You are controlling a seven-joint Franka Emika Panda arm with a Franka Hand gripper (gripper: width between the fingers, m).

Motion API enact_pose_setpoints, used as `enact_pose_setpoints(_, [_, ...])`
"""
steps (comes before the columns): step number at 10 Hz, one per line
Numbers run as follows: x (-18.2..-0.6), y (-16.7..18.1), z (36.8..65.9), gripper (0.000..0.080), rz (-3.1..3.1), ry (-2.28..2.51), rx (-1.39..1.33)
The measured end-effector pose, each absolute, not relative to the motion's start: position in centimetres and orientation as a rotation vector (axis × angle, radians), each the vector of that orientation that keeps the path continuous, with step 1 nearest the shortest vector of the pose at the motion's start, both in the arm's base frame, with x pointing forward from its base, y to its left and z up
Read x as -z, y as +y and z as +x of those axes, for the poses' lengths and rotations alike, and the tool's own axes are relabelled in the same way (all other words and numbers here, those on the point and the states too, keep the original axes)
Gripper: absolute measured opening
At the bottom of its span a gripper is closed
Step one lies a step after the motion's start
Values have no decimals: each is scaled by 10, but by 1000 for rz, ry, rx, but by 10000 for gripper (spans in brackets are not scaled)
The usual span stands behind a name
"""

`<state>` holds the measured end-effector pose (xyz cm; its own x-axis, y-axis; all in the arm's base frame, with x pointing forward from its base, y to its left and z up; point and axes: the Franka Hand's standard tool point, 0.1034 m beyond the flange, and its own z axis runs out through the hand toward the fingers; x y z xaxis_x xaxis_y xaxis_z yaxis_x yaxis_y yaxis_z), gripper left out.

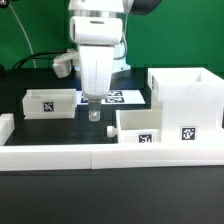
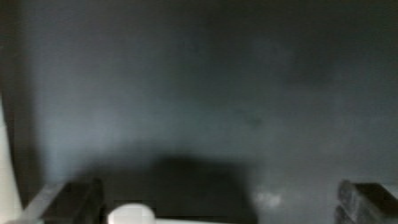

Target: Assemble drawer

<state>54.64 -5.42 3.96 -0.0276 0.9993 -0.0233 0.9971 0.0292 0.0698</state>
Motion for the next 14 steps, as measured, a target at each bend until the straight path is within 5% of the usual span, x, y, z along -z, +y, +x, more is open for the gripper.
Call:
enact_pose_setpoints(5, [-19,-56,538,649,2165,2294,-125])
enact_pose_setpoints(14, [-19,-21,542,649,2375,2102,-132])
